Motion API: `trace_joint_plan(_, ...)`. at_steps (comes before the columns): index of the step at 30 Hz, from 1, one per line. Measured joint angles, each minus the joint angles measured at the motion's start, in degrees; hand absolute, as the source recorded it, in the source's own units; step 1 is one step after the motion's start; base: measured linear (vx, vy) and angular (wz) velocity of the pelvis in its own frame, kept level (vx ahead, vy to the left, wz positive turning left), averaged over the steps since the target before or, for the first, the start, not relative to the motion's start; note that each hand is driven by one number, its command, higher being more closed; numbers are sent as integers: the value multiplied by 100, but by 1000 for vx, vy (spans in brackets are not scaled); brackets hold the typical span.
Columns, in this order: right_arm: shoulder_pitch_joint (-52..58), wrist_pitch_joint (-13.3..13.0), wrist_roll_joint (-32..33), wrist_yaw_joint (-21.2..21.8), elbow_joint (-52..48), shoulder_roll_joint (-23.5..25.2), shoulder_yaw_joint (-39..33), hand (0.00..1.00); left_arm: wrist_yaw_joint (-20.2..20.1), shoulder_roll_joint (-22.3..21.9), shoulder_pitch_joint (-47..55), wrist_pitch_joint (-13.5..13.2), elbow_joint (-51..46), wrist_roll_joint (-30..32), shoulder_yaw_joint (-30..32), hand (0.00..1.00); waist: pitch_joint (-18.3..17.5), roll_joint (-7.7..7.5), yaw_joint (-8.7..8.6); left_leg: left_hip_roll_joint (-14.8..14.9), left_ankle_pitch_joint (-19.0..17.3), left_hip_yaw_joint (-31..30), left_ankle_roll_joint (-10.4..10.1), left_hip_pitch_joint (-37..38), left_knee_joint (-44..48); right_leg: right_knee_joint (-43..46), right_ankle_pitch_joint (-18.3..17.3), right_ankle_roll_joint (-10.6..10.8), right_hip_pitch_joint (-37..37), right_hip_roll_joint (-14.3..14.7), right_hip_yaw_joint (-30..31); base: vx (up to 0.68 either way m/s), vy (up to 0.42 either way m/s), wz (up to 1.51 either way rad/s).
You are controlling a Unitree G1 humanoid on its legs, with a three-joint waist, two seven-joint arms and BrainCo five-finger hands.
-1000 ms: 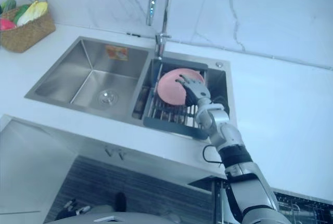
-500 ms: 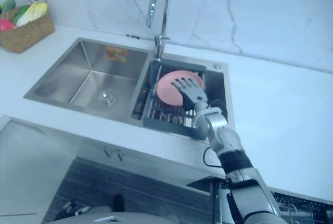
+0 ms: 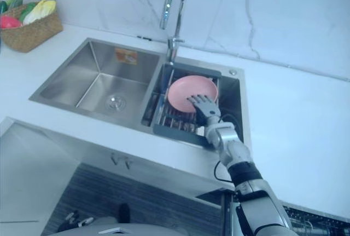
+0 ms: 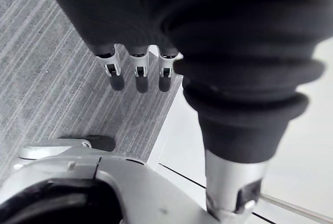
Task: Walk over to the sink, pick up the cup, carry it to the dishwasher, place the cup inside the dishwasher, then close the dishwasher door
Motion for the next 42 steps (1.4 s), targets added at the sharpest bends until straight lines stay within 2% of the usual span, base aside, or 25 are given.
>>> trace_joint_plan(5,-303,140,-147,-186,427,-5,110,0,1,35,-23,-1,-4,-5,-73,0,-1,-2,44,-13,7,-33,10,-47,0,0,-2,-2,-46,-1,-14,0,0,2)
trace_joint_plan(14,-529,334,-357,-202,867,-5,202,0,16,79,-67,-8,-19,-59,-183,0,18,6,124,-63,44,-165,30,-214,0,3,-6,3,-128,-21,-134,13,0,8)
trace_joint_plan(15,-554,335,-359,-206,865,-4,205,100,18,79,-67,-8,-18,-59,-182,0,29,5,128,-63,46,-165,31,-217,1,3,-5,3,-133,-21,-133,0,0,0)
trace_joint_plan(21,-761,436,-360,-202,895,-5,227,100,18,80,-72,-8,-165,-78,-186,0,208,10,212,-62,46,-170,31,-227,0,9,-6,2,-144,-21,-136,0,0,0)
trace_joint_plan(30,-1063,451,-582,-255,1102,-41,414,100,111,93,-86,-9,-167,-167,-199,0,262,-14,207,-64,75,-186,58,-292,0,49,-3,2,-224,-26,-133,0,0,0)
trace_joint_plan(33,-1129,443,-571,-405,1136,-112,414,100,119,93,-118,-14,-190,-173,-204,0,375,-3,216,-61,87,-191,77,-307,-1,51,-17,-35,-235,-25,-132,-23,8,1)
trace_joint_plan(37,-1149,344,-223,-476,1117,-234,413,100,119,94,-118,-15,-220,-175,-196,0,391,-4,220,-68,86,-180,76,-390,0,43,23,-42,-321,-31,-109,1,4,-1)
trace_joint_plan(42,-1155,-22,392,-601,1073,-393,403,100,122,94,-114,-68,-218,-172,-175,0,405,0,188,-82,109,-171,110,-381,2,18,98,1,-323,-33,-68,13,5,-3)
